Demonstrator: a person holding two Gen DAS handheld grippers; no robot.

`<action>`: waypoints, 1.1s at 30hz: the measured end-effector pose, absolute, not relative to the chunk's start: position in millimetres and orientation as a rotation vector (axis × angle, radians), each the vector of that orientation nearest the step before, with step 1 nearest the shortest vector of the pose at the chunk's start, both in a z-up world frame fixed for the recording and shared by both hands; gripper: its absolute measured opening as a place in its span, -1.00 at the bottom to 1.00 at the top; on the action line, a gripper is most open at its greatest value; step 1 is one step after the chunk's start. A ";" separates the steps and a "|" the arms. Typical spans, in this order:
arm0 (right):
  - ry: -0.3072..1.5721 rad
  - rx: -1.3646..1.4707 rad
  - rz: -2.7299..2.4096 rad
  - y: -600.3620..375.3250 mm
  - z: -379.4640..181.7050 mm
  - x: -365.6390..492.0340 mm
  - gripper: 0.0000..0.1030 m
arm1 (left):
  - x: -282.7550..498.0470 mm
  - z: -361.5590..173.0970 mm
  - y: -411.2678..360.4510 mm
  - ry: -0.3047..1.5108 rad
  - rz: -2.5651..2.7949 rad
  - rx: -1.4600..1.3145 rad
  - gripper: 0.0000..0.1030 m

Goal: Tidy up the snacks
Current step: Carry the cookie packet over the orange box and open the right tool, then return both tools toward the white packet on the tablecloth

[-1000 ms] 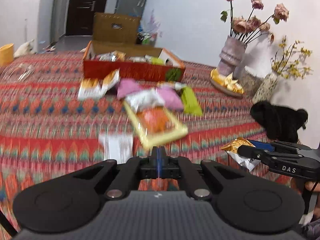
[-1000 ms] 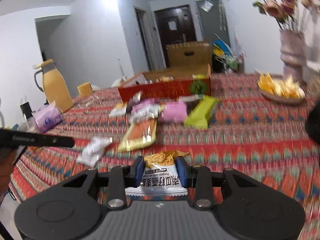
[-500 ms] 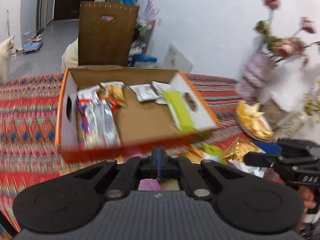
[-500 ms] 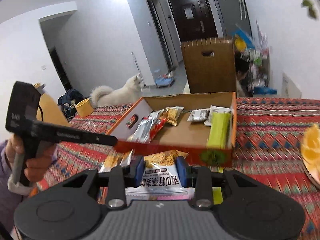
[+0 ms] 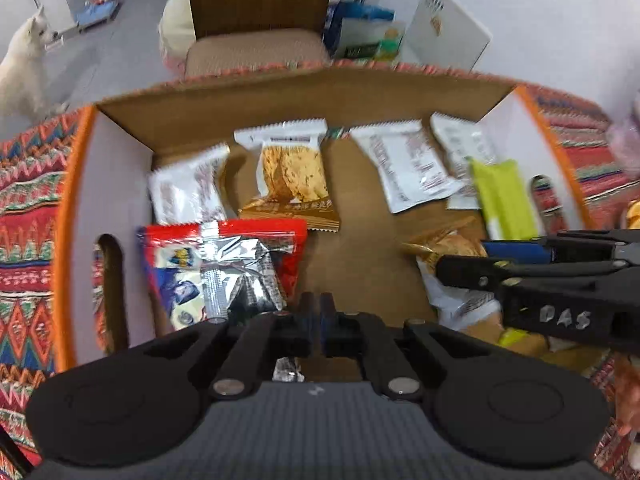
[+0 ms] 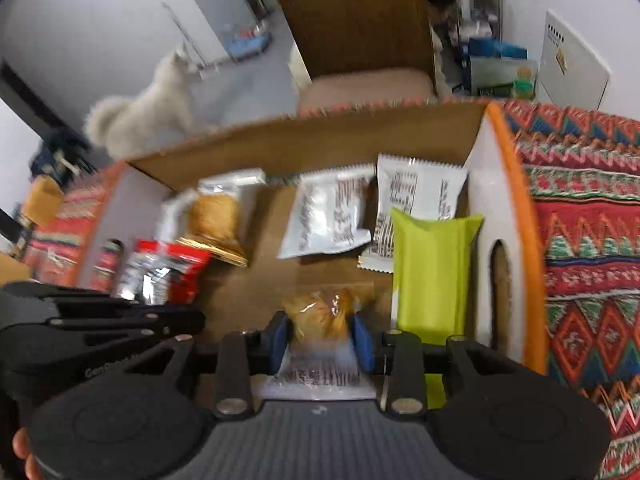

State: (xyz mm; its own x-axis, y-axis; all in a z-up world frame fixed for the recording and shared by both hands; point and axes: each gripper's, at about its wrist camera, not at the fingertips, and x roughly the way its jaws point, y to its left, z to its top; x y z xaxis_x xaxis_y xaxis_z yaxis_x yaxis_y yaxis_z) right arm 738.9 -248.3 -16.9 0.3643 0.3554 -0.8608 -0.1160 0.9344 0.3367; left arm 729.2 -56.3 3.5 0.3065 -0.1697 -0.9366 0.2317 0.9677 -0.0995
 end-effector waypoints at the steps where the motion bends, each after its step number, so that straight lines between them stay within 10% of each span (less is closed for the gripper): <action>1: 1.154 0.227 0.307 -244.4 -18.7 740.8 -0.17 | 730.4 2.5 -56.8 1.219 -0.260 0.059 -0.90; 13: 1.207 0.143 0.262 -229.3 8.6 732.0 0.23 | 715.2 27.3 -42.7 1.309 -0.235 -0.005 -0.24; 18: 1.157 0.138 0.273 -241.9 49.9 690.6 0.39 | 672.1 72.5 -28.4 1.273 -0.203 -0.009 0.59; 33: 0.833 0.141 0.324 -304.9 77.3 387.1 0.75 | 345.3 91.0 33.2 0.961 -0.294 -0.090 0.71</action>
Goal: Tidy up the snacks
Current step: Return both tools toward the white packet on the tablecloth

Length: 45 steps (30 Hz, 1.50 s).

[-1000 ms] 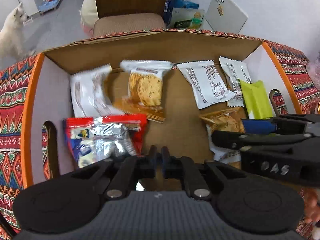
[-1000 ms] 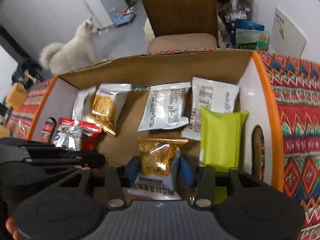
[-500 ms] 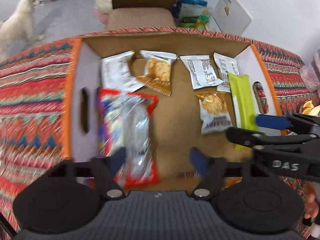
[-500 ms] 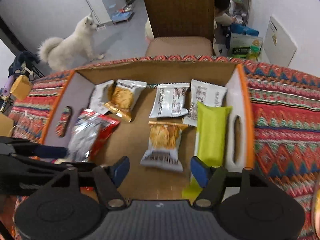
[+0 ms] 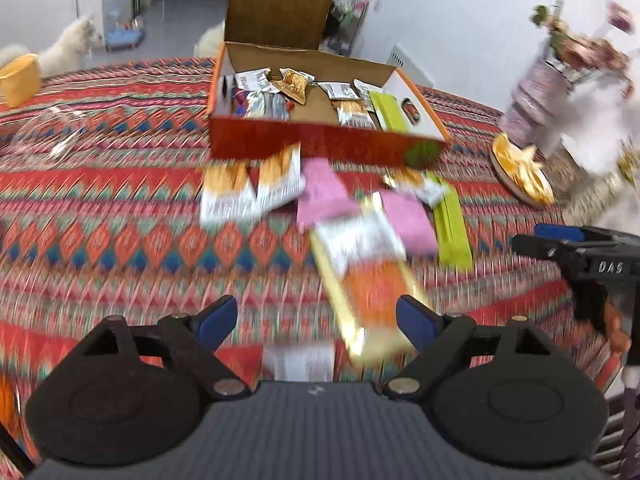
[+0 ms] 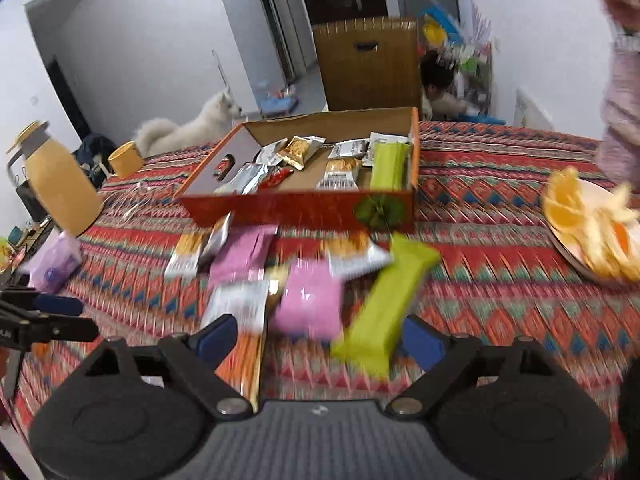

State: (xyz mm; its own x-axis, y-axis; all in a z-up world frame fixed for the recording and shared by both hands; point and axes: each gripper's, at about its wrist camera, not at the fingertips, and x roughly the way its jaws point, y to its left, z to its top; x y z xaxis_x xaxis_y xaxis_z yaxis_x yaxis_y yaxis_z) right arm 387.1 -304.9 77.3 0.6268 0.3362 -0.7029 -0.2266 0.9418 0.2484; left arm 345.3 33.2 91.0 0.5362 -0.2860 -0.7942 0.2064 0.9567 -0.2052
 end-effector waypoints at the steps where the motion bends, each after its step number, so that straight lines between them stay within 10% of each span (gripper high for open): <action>1: 0.789 0.129 0.318 -306.5 74.0 360.1 0.78 | 322.3 84.5 34.0 0.935 -0.282 -0.079 0.72; 17: 0.526 -0.018 0.123 -274.7 -30.9 132.2 1.00 | 111.1 -3.2 56.0 0.562 -0.017 0.004 1.00; 34: 0.483 0.012 0.156 -256.6 -62.2 123.6 1.00 | 122.7 -31.2 21.4 0.527 -0.094 0.028 0.98; 45: 0.500 -0.001 0.183 -248.4 -62.0 156.8 1.00 | 176.1 -35.0 2.3 0.595 -0.146 0.045 0.56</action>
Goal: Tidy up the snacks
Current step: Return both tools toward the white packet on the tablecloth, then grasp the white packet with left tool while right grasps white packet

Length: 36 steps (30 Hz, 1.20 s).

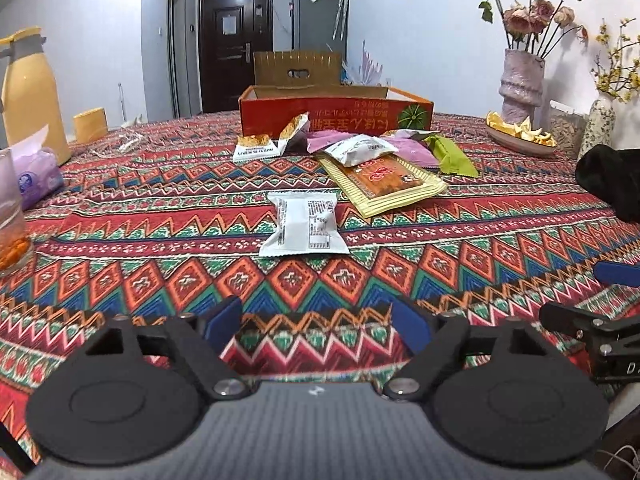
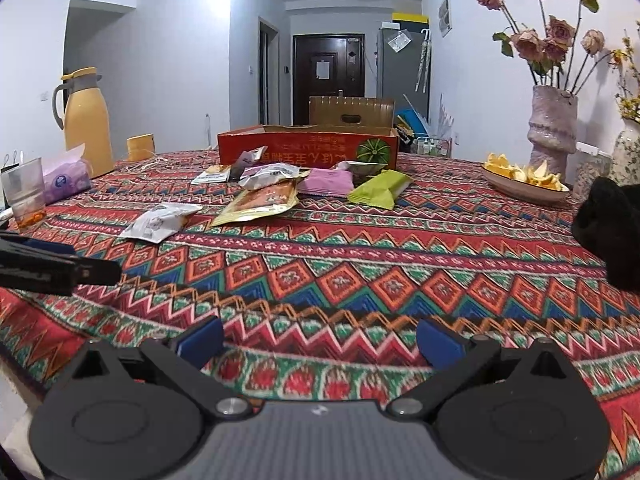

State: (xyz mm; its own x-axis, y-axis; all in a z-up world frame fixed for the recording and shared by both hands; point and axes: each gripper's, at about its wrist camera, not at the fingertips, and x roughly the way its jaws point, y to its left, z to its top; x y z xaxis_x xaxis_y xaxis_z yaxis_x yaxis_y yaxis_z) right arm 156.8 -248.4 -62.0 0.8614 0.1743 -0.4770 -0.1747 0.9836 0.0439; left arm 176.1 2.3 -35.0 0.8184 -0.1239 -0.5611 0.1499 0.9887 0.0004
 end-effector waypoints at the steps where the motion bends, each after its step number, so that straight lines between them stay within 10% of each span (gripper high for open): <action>1: 0.505 -0.003 0.190 -246.9 -61.5 161.0 1.00 | 181.2 -35.7 2.4 0.606 -0.147 0.043 0.54; 28: 0.577 -0.002 0.394 -204.0 -7.1 339.9 0.65 | 301.8 -30.6 4.7 0.676 -0.219 -0.006 0.62; 31: 0.591 -0.021 0.418 -187.5 -5.5 374.5 0.65 | 305.0 -30.6 0.3 0.652 -0.219 0.036 -0.21; 36: 0.623 -0.150 0.371 -148.1 -21.2 424.7 0.62 | 294.0 -29.9 7.0 0.653 -0.222 0.010 -0.21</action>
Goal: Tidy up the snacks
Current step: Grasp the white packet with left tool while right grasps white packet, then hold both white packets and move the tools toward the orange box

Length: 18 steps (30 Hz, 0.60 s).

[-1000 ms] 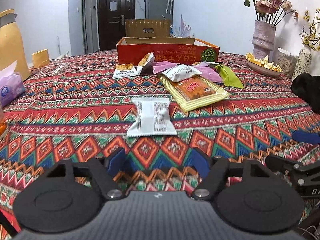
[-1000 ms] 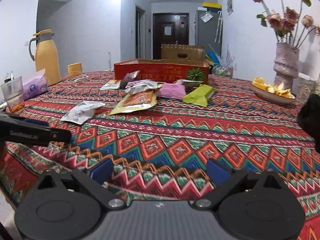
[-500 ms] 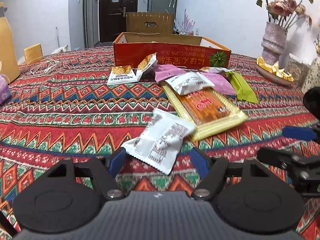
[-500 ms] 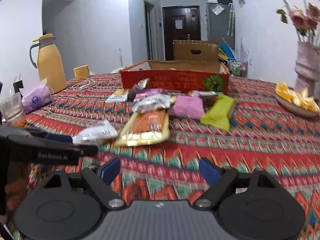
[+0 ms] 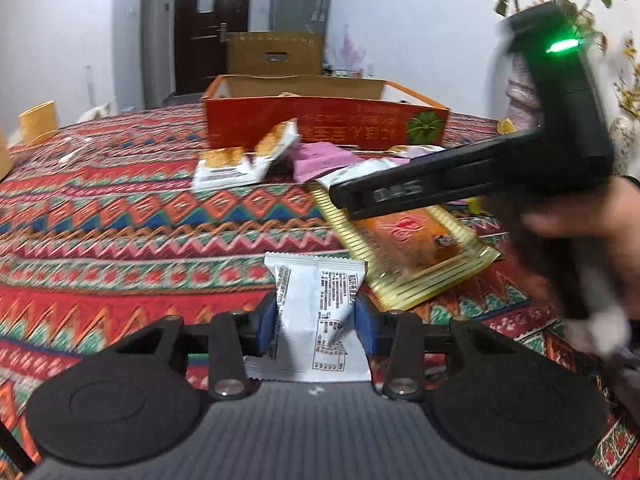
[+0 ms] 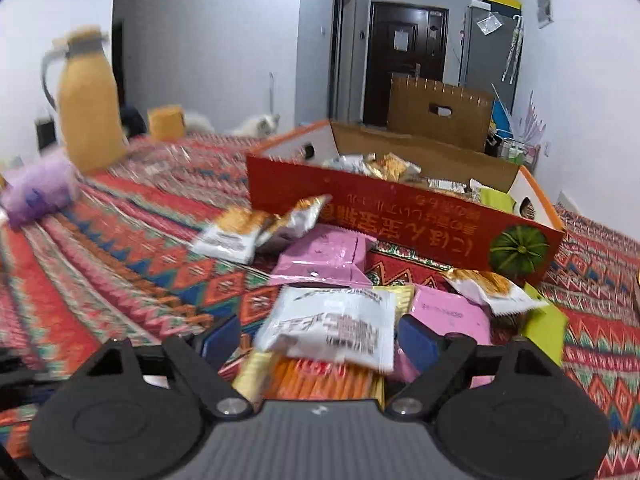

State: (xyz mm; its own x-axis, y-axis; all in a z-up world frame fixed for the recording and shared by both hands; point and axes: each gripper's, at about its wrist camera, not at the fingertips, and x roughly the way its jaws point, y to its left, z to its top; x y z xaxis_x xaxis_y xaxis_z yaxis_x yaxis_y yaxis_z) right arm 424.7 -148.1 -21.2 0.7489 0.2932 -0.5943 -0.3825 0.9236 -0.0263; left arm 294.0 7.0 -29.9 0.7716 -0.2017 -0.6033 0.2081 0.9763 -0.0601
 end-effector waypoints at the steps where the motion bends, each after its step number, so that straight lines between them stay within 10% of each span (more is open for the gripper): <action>1: 0.631 -0.162 0.363 -144.1 -24.5 429.2 0.46 | 289.5 -29.5 11.0 0.654 -0.208 0.002 -0.21; 18: 0.637 -0.092 0.344 -196.3 -29.7 229.2 0.14 | 182.7 -22.2 44.2 0.687 -0.153 -0.096 -0.21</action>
